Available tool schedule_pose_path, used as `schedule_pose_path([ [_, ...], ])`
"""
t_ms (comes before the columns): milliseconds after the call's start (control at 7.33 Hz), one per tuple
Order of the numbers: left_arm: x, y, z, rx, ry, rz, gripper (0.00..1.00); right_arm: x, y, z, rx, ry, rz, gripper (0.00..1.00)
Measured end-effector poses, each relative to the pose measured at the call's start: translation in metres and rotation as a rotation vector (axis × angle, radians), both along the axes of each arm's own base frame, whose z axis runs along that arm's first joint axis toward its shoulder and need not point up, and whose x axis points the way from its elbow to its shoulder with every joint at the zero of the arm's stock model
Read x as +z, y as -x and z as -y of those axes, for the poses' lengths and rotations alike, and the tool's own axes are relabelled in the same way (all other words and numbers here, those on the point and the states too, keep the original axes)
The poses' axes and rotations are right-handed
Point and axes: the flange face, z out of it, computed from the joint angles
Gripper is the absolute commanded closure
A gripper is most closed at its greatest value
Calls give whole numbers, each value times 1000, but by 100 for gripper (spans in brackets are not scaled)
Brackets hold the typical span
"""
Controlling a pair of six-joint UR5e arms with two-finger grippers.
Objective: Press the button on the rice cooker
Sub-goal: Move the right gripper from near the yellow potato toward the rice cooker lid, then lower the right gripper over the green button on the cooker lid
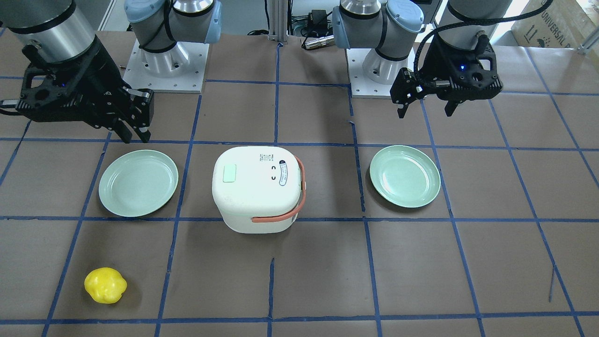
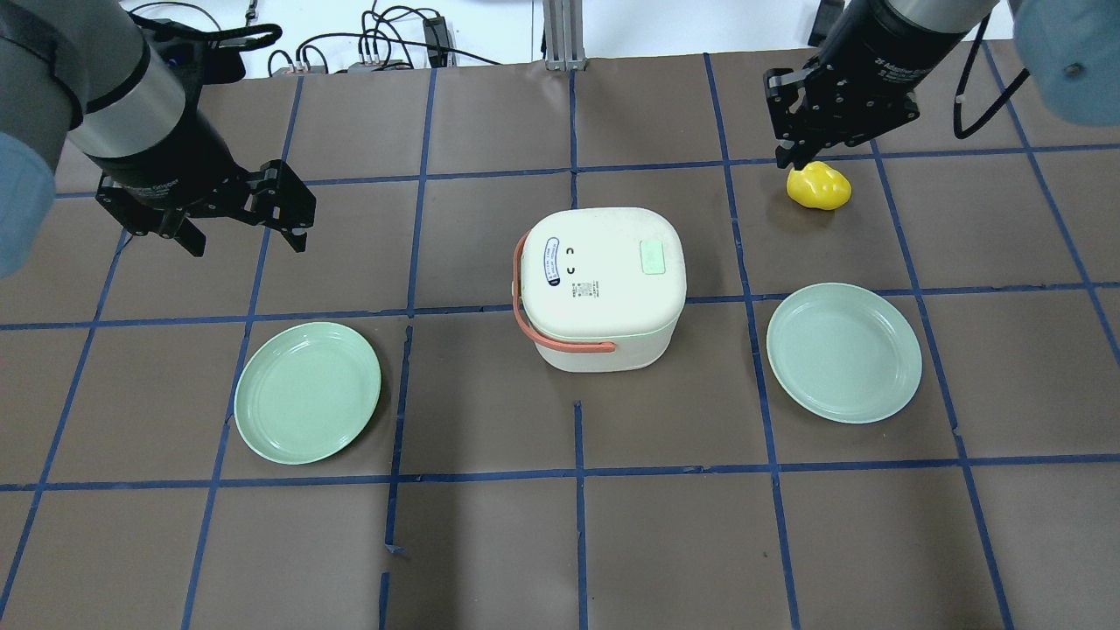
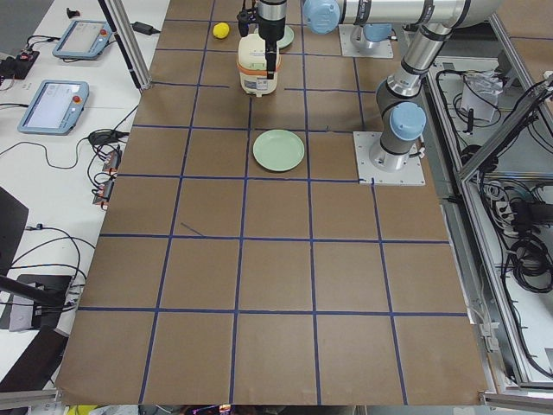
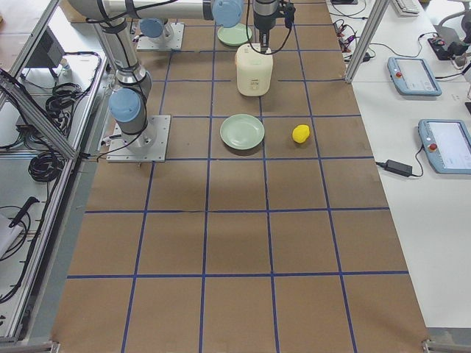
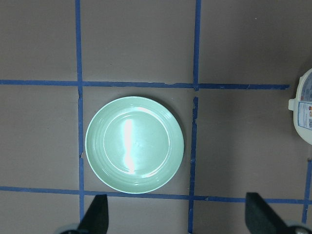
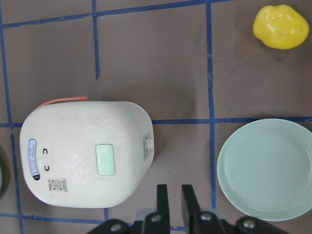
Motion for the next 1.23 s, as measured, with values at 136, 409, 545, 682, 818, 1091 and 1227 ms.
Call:
schedule_pose_path([
  [136, 0, 0, 0, 0, 0, 0, 0, -4, -11, -2, 14, -10, 69, 93],
  [409, 0, 0, 0, 1, 0, 0, 0, -26, -26, -7, 27, -51, 184, 93],
  [545, 0, 0, 0, 1, 0, 0, 0, -39, -29, -10, 31, -74, 214, 93],
  [682, -1, 0, 0, 1, -1, 0, 0, -54, -30, -10, 36, -95, 231, 93],
  [818, -1, 0, 0, 1, -1, 0, 0, -67, -32, -7, 40, -110, 240, 93],
  [1091, 0, 0, 0, 1, 0, 0, 0, -84, -34, 1, 53, -119, 247, 93],
  [1227, 0, 0, 0, 1, 0, 0, 0, -90, -36, 7, 58, -111, 259, 93],
])
